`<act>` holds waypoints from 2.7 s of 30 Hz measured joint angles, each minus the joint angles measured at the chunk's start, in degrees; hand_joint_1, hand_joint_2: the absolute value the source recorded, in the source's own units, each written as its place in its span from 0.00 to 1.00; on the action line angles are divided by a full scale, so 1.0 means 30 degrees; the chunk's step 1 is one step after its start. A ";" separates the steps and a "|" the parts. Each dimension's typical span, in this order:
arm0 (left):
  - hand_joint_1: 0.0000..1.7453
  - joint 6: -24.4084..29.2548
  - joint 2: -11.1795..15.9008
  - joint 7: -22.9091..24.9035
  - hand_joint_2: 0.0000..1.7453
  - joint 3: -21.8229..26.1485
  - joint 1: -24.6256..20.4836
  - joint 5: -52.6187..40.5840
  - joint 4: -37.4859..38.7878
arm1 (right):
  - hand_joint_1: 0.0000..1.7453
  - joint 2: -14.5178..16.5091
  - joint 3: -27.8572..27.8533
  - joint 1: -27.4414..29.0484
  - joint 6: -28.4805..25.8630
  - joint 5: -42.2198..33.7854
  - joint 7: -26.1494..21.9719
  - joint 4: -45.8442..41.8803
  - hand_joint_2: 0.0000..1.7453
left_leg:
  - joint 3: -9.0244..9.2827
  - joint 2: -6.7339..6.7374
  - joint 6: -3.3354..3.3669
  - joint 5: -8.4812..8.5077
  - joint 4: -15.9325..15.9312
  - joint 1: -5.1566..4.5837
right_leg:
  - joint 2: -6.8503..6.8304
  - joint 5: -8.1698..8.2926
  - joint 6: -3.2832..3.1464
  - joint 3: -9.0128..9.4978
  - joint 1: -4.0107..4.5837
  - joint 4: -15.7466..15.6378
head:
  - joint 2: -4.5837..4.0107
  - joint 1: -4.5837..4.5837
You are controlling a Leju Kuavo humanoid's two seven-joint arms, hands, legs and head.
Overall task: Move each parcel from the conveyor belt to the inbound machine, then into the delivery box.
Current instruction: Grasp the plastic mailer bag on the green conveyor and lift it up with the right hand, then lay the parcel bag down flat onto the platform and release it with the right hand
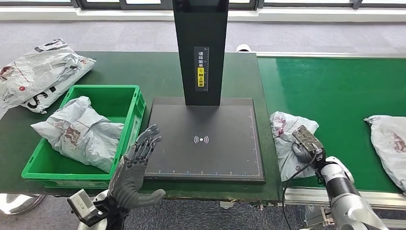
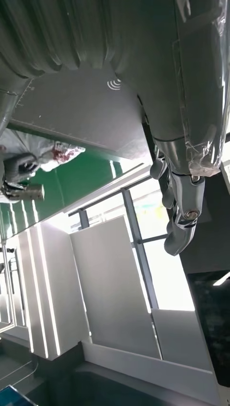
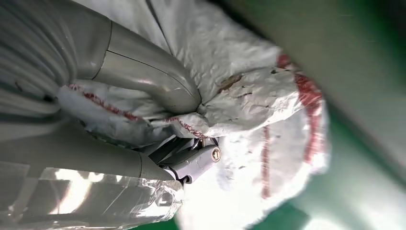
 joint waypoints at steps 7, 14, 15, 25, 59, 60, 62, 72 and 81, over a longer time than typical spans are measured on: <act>0.00 0.0259 -0.0402 0.0055 1.00 0.0202 0.0232 -0.0310 -0.0313 | 1.00 0.0590 -0.0027 0.0754 0.1144 -0.3180 0.0109 -0.5127 1.00 | 0.0004 -0.0004 -0.0002 0.0000 0.0000 0.0000 | -0.0003 -0.0003 0.0001 -0.0004 0.0000 -0.0001 | 0.0000 0.0000; 0.00 0.0384 -0.0632 0.0217 1.00 0.0484 0.0235 -0.0324 -0.0402 | 1.00 0.0930 -0.0025 0.1847 0.1273 -0.5146 -0.0320 -0.8636 1.00 | -0.0003 -0.0014 0.0000 -0.0001 0.0001 -0.0002 | -0.0015 -0.0004 0.0003 -0.0003 -0.0002 -0.0003 | 0.0000 0.0000; 0.00 0.0384 -0.0654 0.0244 1.00 0.0552 0.0240 -0.0326 -0.0439 | 1.00 0.1001 -0.0025 0.2194 0.1333 -0.5570 -0.0229 -0.9432 1.00 | -0.0003 -0.0016 0.0000 -0.0002 0.0001 -0.0001 | -0.0016 -0.0005 0.0003 -0.0002 -0.0002 -0.0003 | 0.0000 0.0000; 0.00 0.0015 -0.1044 0.0426 1.00 0.0976 0.0630 -0.0537 -0.0916 | 1.00 0.2097 0.0113 0.5237 0.0682 -0.5846 0.0996 -1.6498 1.00 | -0.0010 -0.0009 -0.0021 -0.0031 -0.0006 0.0002 | -0.0012 -0.0046 -0.0012 -0.0003 0.0001 -0.0002 | 0.0000 0.0000; 0.00 -0.0476 -0.1153 0.0678 1.00 0.0885 -0.0447 -0.0195 -0.0218 | 1.00 0.4426 0.8023 0.1873 -0.1910 -0.3929 0.1442 -1.0345 1.00 | 0.0012 0.0002 -0.0089 0.0015 -0.0008 0.0023 | 0.0010 -0.0014 -0.0060 -0.0009 0.0025 0.0009 | 0.0000 0.0000; 0.00 -0.0476 -0.1149 0.0678 1.00 0.0885 -0.0453 -0.0195 -0.0202 | 1.00 0.4426 0.8053 0.1851 -0.1916 -0.3929 0.1442 -1.0306 1.00 | 0.0012 0.0002 -0.0089 0.0015 -0.0008 0.0023 | 0.0010 -0.0014 -0.0060 -0.0009 0.0025 0.0009 | 0.0000 0.0000; 0.00 -0.0476 -0.1144 0.0678 1.00 0.0885 -0.0464 -0.0195 -0.0175 | 1.00 0.4426 0.8115 0.1824 -0.1925 -0.3931 0.1442 -1.0241 1.00 | 0.0011 0.0002 -0.0088 0.0015 -0.0008 0.0023 | 0.0010 -0.0015 -0.0060 -0.0010 0.0024 0.0009 | 0.0000 0.0000; 0.00 -0.0698 -0.1031 0.0962 1.00 0.0358 -0.1664 0.0435 0.0834 | 0.00 0.6821 1.0420 0.0909 0.0697 -0.3912 0.1409 -0.6007 1.00 | 0.0068 0.0159 -0.0169 -0.0017 -0.0023 0.0057 | 0.0143 0.0014 -0.0131 -0.0027 0.0094 0.0016 | 0.0000 -0.0004; 0.00 -0.0430 -0.0819 0.0925 1.00 0.0000 -0.2308 0.0543 0.1683 | 0.00 0.8426 1.2213 0.0116 0.1649 -0.4805 0.0745 -0.2791 1.00 | 0.0043 0.0023 -0.0226 0.0039 -0.0039 0.0131 | 0.0036 -0.0014 -0.0186 -0.0015 0.0134 0.0022 | 0.0000 0.0000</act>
